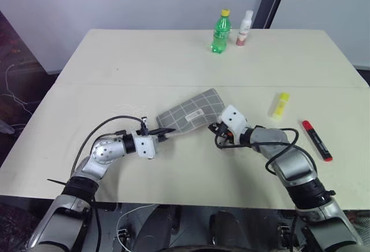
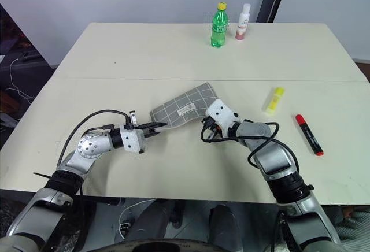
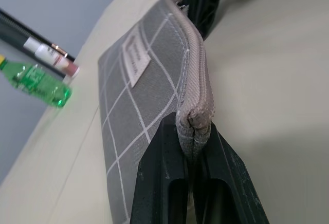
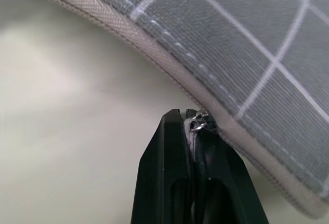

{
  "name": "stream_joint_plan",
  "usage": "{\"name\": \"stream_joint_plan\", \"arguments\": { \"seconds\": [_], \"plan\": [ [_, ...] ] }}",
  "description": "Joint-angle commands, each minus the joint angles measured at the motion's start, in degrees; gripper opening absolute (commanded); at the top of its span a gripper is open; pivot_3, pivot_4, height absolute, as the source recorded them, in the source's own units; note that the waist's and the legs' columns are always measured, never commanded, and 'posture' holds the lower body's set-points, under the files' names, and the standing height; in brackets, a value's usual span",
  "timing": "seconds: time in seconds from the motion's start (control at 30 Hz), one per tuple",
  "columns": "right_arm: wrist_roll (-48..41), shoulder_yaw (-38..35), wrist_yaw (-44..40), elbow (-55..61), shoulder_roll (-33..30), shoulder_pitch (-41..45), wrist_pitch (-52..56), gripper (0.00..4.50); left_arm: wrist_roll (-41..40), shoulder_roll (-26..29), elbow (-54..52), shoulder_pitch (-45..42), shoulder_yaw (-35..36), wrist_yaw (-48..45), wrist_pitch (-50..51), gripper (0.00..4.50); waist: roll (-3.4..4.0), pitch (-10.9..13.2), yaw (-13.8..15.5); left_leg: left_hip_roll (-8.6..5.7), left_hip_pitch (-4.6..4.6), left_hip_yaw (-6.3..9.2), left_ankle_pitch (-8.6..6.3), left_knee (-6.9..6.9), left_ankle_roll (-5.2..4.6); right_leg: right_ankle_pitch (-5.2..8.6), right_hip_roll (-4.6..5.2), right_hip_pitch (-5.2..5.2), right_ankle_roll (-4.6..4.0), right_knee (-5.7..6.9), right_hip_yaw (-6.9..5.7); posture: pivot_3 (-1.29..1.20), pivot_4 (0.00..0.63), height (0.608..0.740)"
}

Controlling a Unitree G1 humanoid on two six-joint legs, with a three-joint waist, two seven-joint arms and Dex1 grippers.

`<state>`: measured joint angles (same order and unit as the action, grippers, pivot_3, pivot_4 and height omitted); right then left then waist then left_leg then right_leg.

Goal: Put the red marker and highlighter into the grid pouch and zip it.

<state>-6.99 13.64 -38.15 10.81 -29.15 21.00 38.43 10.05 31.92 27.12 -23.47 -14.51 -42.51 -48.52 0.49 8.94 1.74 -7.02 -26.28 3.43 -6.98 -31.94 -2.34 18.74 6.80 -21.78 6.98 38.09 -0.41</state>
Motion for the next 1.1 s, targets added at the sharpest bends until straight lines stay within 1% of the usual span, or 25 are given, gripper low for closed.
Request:
{"name": "stream_joint_plan", "arguments": {
  "seconds": [0.03,0.07,0.17,0.27,0.4,0.5,0.7,0.8,0.9,0.97,1.0,1.1],
  "plan": [
    [-1.98,-1.63,-2.83,4.75,-2.55,-0.23,1.87,0.04,2.18,1.80,3.22,-0.88,-0.56,0.19,-0.33,0.00,0.00,0.00,-0.02,0.00,0.00,0.00,0.00,0.00,0.00,0.00,-0.01,-0.01,0.00,0.00,0.00,0.00,0.150,0.740],
    [-2.34,-1.81,-3.45,5.19,-3.40,-0.37,2.15,0.04,2.16,1.87,3.54,-1.19,-0.68,0.36,-0.43,0.00,0.00,0.00,-0.02,0.00,0.00,0.00,0.00,0.01,0.00,0.00,-0.01,-0.01,0.00,0.00,0.00,0.00,0.150,0.740],
    [-4.90,-3.68,-3.26,6.36,-2.67,0.90,4.68,0.04,2.93,1.39,4.12,-1.95,-1.45,0.92,-0.45,0.00,0.00,0.00,-0.06,0.00,0.00,0.00,0.00,0.00,0.00,0.00,0.00,0.00,-0.01,0.00,0.00,0.00,0.150,0.740],
    [-4.36,-1.93,-3.30,7.87,-3.22,1.70,6.28,0.04,3.33,0.76,3.96,-2.07,-2.03,1.40,-0.10,0.00,0.00,0.00,-0.05,0.00,0.00,0.00,0.00,0.00,0.00,0.01,0.01,-0.01,-0.01,0.01,0.00,0.00,0.150,0.740],
    [-5.16,2.34,-3.19,11.32,-0.34,4.17,10.06,0.04,3.39,-1.07,2.84,-2.04,-2.83,1.89,0.80,0.00,0.01,-0.01,0.26,0.00,0.00,0.00,0.00,0.00,0.00,0.01,0.02,-0.01,-0.02,0.01,0.01,0.00,0.150,0.740],
    [-1.55,6.19,-2.53,10.02,-1.09,4.81,7.91,0.04,3.46,-1.53,2.52,-2.20,-3.14,1.44,0.52,0.00,0.01,-0.01,0.67,-0.03,-0.03,0.00,0.00,0.00,0.00,0.02,0.05,-0.01,-0.03,-0.01,0.00,0.00,0.150,0.740],
    [0.58,9.30,-5.07,8.16,-2.56,5.84,2.69,0.04,3.69,-2.41,4.06,-4.38,-3.69,1.65,0.73,0.00,0.00,-0.01,0.62,-0.12,-0.09,-0.05,0.00,-0.01,0.00,0.01,0.10,-0.03,-0.02,-0.06,0.02,0.00,0.150,0.740],
    [4.69,13.58,-6.27,3.74,-2.20,8.76,-2.46,0.04,2.77,-4.90,3.97,-5.89,-4.27,1.68,1.53,0.00,0.00,0.00,0.53,-0.11,-0.08,-0.04,0.00,-0.02,0.00,0.01,0.08,-0.04,-0.01,-0.05,0.02,0.00,0.150,0.740],
    [8.18,16.43,-7.33,1.67,-2.11,11.70,-5.43,0.04,3.24,-5.76,3.87,-6.21,-4.49,1.76,1.77,0.00,-0.02,0.01,0.36,-0.11,-0.12,-0.02,0.01,-0.05,0.01,0.00,0.07,-0.08,0.00,-0.05,0.01,0.00,0.150,0.740],
    [9.23,17.02,-8.17,1.40,-1.31,13.67,-6.33,0.04,3.39,-6.15,3.88,-6.30,-4.38,2.08,2.05,0.00,-0.03,0.01,0.36,-0.10,-0.16,-0.03,0.01,-0.04,0.01,-0.08,0.05,-0.17,0.16,-0.04,0.00,0.00,0.150,0.740],
    [10.79,18.21,-9.37,1.28,-1.90,14.84,-8.06,0.04,3.45,-6.33,3.87,-6.34,-4.28,2.37,2.20,0.00,-0.03,0.01,0.39,-0.10,-0.17,-0.02,0.01,-0.04,0.01,-0.10,0.05,-0.20,0.19,-0.02,0.00,0.00,0.150,0.740],
    [11.71,18.50,-11.19,1.19,-1.89,14.96,-10.46,0.04,3.10,-6.73,3.73,-6.23,-3.92,2.83,2.80,0.00,-0.04,0.02,0.48,-0.08,-0.18,0.01,0.02,-0.06,0.02,-0.11,0.01,-0.20,0.21,0.00,-0.01,0.00,0.150,0.740]
  ]
}}
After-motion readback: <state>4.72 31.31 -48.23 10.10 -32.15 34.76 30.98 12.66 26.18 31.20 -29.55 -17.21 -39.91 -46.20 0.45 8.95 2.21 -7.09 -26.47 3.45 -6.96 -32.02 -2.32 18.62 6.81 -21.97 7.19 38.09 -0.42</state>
